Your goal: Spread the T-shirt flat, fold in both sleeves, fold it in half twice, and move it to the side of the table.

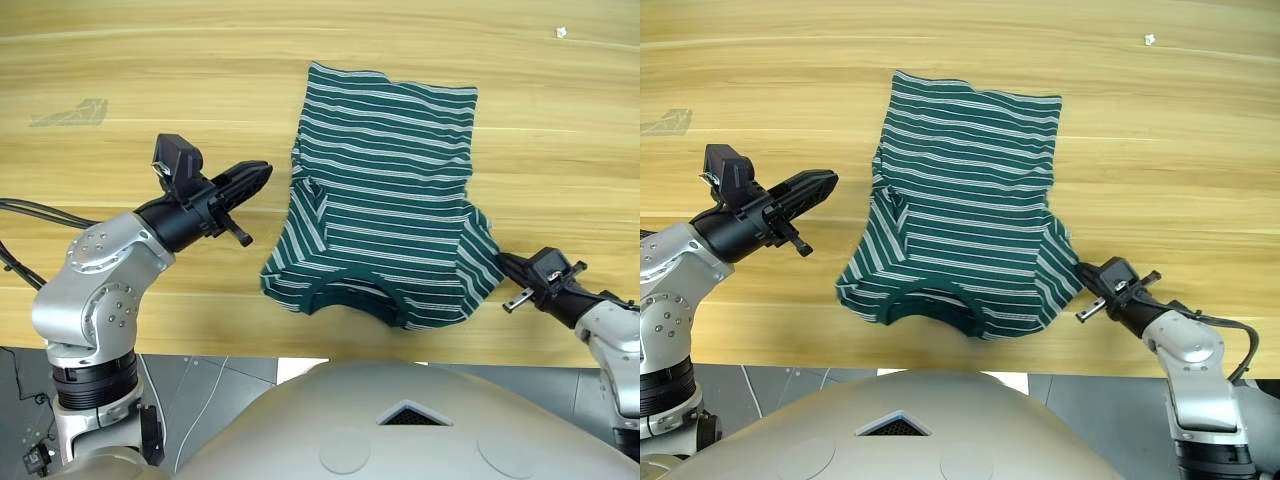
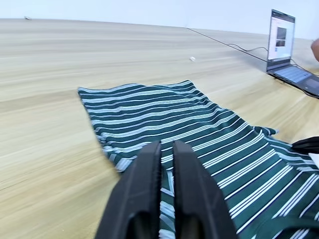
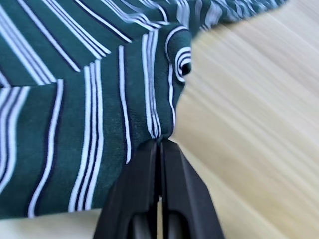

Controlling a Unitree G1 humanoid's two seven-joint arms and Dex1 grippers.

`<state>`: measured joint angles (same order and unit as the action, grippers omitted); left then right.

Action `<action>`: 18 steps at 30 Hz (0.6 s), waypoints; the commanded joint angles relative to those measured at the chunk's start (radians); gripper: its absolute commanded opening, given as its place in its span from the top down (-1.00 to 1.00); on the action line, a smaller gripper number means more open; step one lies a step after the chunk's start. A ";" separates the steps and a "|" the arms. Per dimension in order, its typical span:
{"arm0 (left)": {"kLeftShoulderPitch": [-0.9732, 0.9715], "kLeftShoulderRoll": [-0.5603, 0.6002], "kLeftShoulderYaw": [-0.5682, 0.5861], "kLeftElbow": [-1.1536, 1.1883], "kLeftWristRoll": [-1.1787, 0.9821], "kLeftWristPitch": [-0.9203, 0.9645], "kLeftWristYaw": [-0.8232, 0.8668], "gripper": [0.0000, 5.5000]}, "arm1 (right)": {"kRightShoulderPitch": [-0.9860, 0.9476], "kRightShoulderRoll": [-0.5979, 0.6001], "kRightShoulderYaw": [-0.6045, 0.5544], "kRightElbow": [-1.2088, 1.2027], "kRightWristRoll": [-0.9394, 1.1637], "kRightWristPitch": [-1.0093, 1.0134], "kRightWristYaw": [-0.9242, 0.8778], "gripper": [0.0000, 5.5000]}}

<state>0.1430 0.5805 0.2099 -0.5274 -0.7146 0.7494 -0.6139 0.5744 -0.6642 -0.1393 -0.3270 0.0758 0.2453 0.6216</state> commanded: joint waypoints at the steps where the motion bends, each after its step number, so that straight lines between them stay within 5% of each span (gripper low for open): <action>1: -0.022 -0.011 -0.012 0.003 -0.001 -0.002 0.017 0.99 | -0.051 -0.059 -0.067 0.092 -0.027 0.028 -0.008 1.00; 18: 0.048 -0.026 -0.102 0.017 0.043 -0.047 -0.002 0.99 | -0.168 -0.144 0.006 -0.259 -0.107 0.091 0.069 1.00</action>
<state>0.1857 0.5504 0.1242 -0.5152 -0.6937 0.7149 -0.6154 0.4098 -0.7918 -0.1617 -0.5330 -0.0221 0.3079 0.6752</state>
